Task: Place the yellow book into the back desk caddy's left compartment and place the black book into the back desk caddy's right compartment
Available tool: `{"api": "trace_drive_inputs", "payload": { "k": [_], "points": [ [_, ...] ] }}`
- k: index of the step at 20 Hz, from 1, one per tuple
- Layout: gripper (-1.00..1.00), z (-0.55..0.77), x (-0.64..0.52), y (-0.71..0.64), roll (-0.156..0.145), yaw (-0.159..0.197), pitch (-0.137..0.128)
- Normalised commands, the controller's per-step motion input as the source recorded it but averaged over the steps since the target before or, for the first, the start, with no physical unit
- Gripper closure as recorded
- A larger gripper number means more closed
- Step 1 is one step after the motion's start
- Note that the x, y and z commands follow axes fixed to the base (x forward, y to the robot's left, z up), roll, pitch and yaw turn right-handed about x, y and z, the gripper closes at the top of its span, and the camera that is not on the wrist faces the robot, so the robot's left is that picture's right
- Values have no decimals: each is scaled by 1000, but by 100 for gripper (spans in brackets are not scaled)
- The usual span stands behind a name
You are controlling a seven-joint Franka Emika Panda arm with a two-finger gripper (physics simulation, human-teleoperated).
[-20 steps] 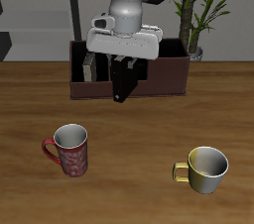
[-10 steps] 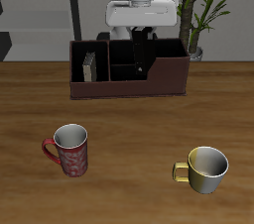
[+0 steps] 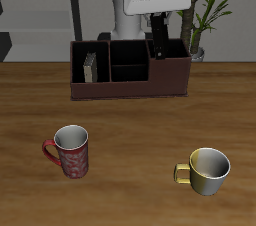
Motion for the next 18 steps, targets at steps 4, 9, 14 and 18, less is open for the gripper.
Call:
{"api": "trace_drive_inputs", "payload": {
  "k": [4,9,14,18],
  "points": [
    [100,-24,-489,360,63,49,34],
    [100,-34,-285,207,34,69,3],
    [100,-25,-233,7,27,4,-3],
    [100,26,-211,-91,-35,-34,-4]
  ]
}}
